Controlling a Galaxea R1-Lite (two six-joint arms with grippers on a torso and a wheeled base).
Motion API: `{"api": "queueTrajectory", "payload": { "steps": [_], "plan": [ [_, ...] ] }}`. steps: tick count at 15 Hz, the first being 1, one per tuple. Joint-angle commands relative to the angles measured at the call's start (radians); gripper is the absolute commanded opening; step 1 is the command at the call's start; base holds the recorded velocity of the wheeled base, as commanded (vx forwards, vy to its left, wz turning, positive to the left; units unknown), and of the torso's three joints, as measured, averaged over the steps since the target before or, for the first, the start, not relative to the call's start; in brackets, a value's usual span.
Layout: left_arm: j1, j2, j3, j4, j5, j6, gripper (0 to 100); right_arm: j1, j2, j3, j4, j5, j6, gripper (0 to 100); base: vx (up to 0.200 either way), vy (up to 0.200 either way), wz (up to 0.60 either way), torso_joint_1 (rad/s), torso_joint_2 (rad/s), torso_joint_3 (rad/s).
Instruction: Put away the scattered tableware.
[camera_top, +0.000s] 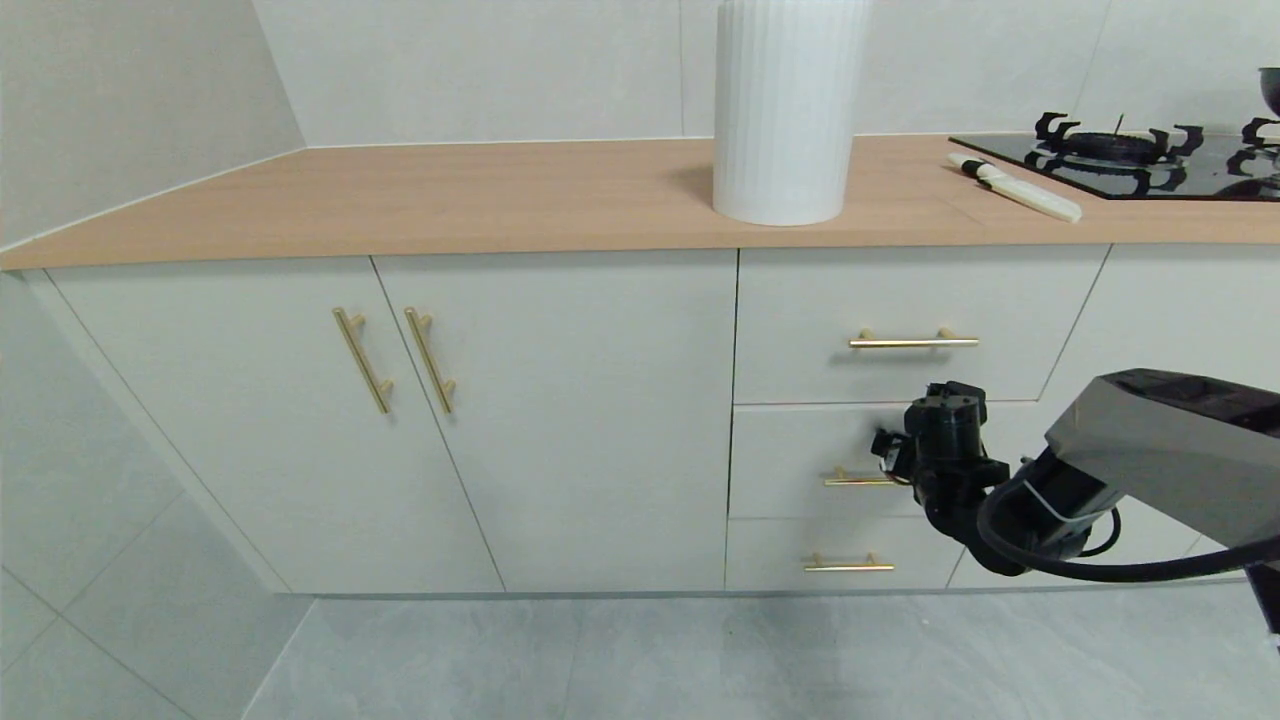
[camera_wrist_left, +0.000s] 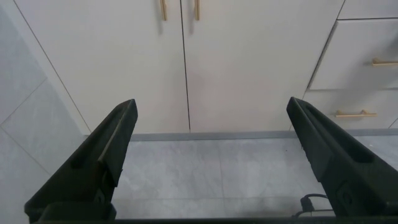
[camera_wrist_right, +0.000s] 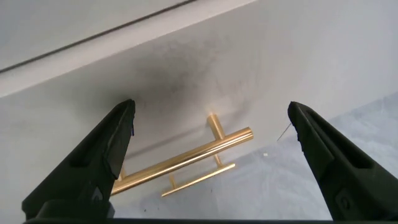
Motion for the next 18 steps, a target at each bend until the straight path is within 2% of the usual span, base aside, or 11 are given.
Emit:
{"api": "queueTrajectory", "payload": {
  "steps": [1,10,13,15,16,17,18],
  "plan": [
    [0.000,0.000,0.000,-0.001,0.000,0.000,100,0.000,0.026,-0.020,-0.014,-0.012,-0.001,100,0.000,0.000,0.00,0.000,0.00,0.000],
    [0.001,0.000,0.000,-0.001,0.000,0.000,100,0.000,0.046,-0.057,-0.017,-0.046,-0.001,100,0.000,0.000,0.00,0.000,0.00,0.000],
    [0.000,0.000,0.000,-0.001,0.000,0.000,100,0.006,-0.114,0.098,-0.003,-0.018,-0.035,100,0.000,0.000,0.00,0.000,0.00,0.000],
    [0.000,0.000,0.000,-0.001,0.000,0.000,100,0.022,-0.310,0.294,-0.003,0.066,-0.144,100,0.000,0.000,0.00,0.000,0.00,0.000],
    [0.000,0.000,0.000,-0.001,0.000,0.000,100,0.023,-0.353,0.334,-0.003,0.086,-0.164,100,0.000,0.000,0.00,0.000,0.00,0.000],
    [0.000,0.000,0.000,-0.001,0.000,0.000,100,0.025,-0.491,0.442,-0.003,0.128,-0.218,100,0.000,0.000,0.00,0.000,0.00,0.000],
    [0.000,0.000,0.000,-0.001,0.000,0.000,100,0.025,-0.573,0.488,-0.003,0.126,-0.248,100,0.000,0.000,0.00,0.000,0.00,0.000]
  ]
}}
